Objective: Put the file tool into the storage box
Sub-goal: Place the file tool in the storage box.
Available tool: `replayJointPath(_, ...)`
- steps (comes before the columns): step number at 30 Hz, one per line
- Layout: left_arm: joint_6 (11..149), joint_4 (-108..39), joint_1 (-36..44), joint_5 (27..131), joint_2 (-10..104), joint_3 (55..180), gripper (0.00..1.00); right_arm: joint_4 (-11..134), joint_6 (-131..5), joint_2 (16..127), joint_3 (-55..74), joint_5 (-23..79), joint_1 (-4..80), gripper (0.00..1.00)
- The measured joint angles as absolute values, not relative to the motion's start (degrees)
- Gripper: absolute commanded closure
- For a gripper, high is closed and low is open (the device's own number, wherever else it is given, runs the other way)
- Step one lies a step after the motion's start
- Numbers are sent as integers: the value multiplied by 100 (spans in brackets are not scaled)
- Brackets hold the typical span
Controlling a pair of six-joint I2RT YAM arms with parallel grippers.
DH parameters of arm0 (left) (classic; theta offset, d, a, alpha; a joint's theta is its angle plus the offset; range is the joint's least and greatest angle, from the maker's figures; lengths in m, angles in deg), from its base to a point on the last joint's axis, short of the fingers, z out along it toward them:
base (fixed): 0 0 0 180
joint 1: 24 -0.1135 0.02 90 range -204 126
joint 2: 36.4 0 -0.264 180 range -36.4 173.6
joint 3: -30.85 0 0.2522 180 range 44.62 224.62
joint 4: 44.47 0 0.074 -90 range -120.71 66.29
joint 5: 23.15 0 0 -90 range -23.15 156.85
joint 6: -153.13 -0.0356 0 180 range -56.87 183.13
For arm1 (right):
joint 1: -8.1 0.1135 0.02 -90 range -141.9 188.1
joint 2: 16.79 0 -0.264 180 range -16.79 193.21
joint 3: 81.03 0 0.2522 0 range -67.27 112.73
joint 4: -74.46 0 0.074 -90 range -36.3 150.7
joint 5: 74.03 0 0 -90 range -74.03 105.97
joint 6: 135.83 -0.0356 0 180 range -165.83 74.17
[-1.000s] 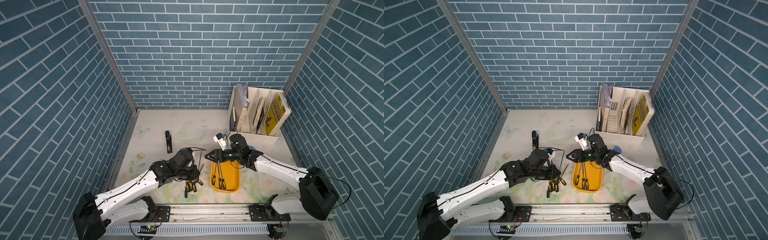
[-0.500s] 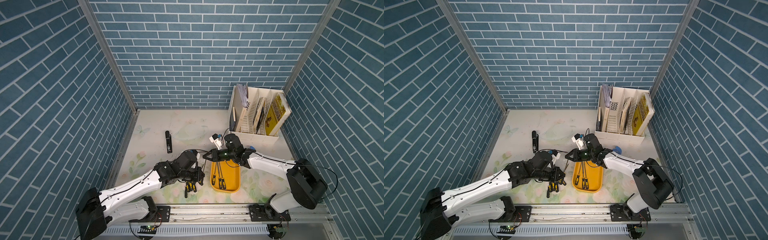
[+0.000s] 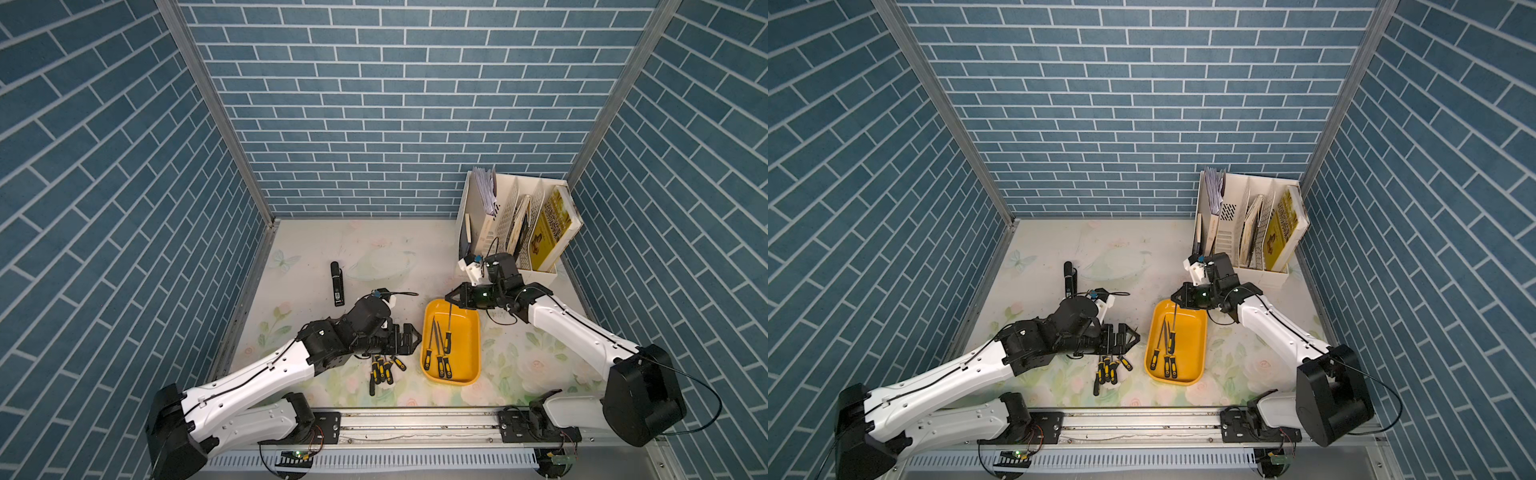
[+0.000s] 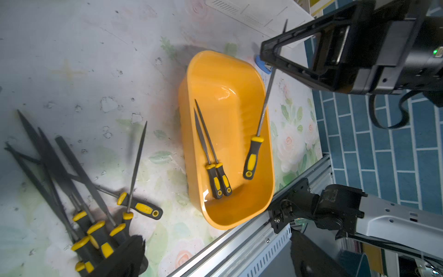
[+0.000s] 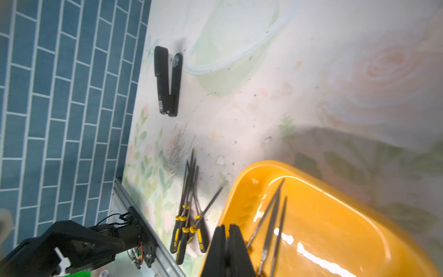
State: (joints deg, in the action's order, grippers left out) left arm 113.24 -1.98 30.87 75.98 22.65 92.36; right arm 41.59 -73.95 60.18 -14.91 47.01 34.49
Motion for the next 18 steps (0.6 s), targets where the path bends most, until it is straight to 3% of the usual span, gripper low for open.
replayJointPath(18,11739,88,3087,7084,1904,8473,0,3981,-6930,6927,-2020,4301,3392,100)
